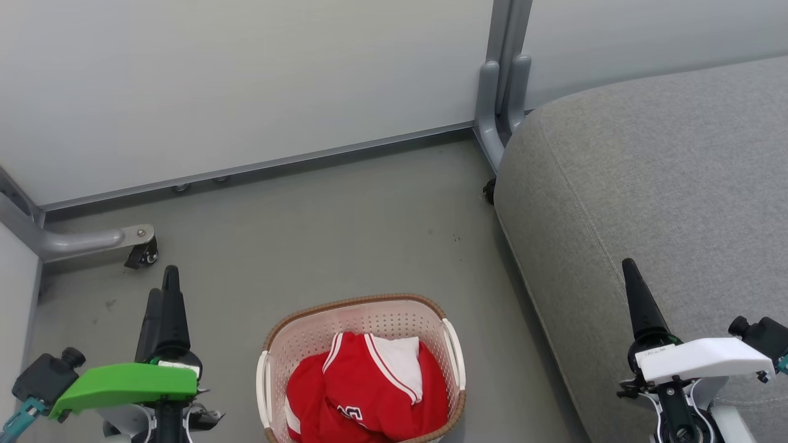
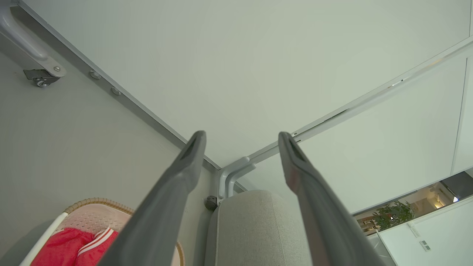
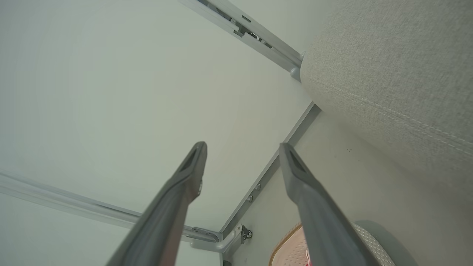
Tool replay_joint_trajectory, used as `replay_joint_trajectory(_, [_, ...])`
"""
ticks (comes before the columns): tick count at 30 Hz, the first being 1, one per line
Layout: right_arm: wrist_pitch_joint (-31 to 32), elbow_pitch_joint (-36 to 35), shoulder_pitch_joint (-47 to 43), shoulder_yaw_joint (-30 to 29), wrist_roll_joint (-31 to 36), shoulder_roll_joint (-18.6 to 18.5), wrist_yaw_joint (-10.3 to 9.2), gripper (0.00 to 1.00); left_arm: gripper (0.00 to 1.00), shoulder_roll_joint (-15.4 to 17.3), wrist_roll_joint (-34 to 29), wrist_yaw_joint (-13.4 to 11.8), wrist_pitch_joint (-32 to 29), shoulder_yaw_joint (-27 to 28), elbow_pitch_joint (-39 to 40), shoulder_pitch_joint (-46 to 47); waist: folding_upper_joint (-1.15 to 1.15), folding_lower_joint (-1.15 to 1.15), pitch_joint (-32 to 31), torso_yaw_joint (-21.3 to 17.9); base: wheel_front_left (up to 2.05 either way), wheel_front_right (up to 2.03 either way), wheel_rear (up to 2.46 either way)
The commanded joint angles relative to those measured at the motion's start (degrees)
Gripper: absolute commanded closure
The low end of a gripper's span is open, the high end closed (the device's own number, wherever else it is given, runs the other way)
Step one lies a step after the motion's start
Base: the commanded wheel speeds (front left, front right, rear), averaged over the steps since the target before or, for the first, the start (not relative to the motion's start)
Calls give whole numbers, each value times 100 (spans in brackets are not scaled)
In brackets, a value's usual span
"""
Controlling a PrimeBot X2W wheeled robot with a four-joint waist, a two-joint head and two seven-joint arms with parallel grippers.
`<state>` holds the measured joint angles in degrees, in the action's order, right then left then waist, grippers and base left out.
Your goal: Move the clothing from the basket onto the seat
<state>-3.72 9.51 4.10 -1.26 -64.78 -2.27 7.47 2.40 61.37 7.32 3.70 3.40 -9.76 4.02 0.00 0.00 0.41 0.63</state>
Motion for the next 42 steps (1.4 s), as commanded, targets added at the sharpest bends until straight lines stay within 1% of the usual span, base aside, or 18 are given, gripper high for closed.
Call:
replay_joint_trajectory(1, [-62, -116, 115, 34, 222, -44, 1, 0, 0, 40, -278, 2, 68, -41, 106, 83, 0, 0, -1, 3, 0, 0, 0])
replay_joint_trajectory(17, [-349, -312, 128, 209, 1780, -52, 2, 0, 0, 47, -2155, -320, 351, -314, 204, 42, 0, 0, -3, 48, 0, 0, 0])
replay_joint_trajectory(21, [-413, -306, 123, 255, 2119, -54, 2, 0, 0, 49, -2544, -383, 417, -376, 189, 27, 0, 0, -3, 58, 0, 0, 0])
replay_joint_trajectory(30, [-548, -256, 118, 349, 2730, -58, 2, 0, 0, 53, -3217, -456, 550, -495, 155, 10, 0, 0, 9, 89, 0, 0, 0])
replay_joint_trajectory(42, [-709, -289, 98, 461, 3349, -62, 3, 0, 0, 58, -3915, -495, 713, -623, 134, -16, 0, 0, 23, 115, 0, 0, 0])
